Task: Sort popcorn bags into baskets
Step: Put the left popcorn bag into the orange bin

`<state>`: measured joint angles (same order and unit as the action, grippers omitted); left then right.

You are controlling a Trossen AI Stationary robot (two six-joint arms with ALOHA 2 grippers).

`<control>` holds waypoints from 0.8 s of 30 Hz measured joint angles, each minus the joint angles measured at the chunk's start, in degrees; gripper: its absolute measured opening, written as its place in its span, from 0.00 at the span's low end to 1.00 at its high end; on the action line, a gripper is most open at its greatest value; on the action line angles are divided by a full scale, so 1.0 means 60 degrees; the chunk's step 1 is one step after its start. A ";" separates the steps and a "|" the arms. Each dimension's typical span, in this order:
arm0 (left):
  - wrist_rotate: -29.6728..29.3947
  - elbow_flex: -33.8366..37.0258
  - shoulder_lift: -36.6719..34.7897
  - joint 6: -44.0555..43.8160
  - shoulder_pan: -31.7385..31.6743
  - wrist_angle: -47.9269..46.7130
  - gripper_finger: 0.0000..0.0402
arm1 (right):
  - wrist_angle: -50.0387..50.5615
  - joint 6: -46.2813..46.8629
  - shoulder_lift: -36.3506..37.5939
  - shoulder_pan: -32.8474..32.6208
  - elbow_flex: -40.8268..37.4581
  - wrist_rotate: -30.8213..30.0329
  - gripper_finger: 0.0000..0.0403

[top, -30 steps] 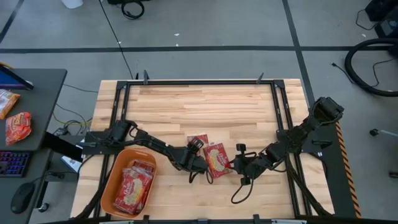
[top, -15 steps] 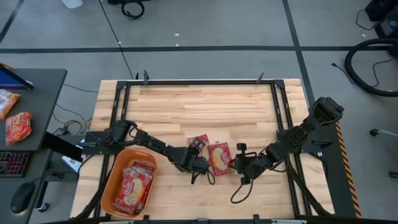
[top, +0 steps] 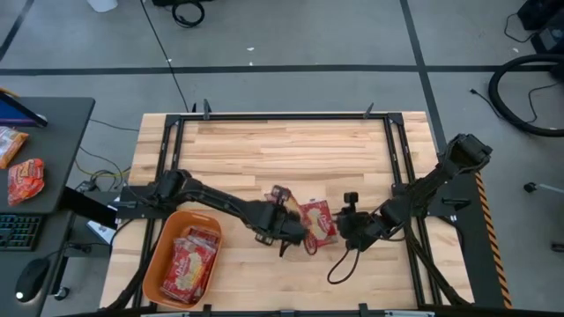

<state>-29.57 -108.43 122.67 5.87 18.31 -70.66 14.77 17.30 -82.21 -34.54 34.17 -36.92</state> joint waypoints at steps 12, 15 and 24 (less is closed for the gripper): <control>0.4549 -0.2986 -0.0163 -0.8029 0.0060 -0.3208 0.02 | 0.0058 -0.1130 0.1370 0.0246 -0.0508 -0.1917 0.23; 0.4864 -0.2952 -0.0288 -0.8643 0.0440 -0.3219 0.02 | -0.0233 -0.1446 0.1669 0.0460 -0.0809 -0.1917 0.23; 0.4393 -0.2796 -0.0978 -0.9962 0.1500 -0.3230 0.01 | -0.2933 -0.3515 0.2217 0.1338 -0.1681 -0.1039 0.23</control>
<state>-3.21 -125.21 116.80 -53.90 27.30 -90.04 -2.82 -3.79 -68.91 -26.52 24.09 -43.15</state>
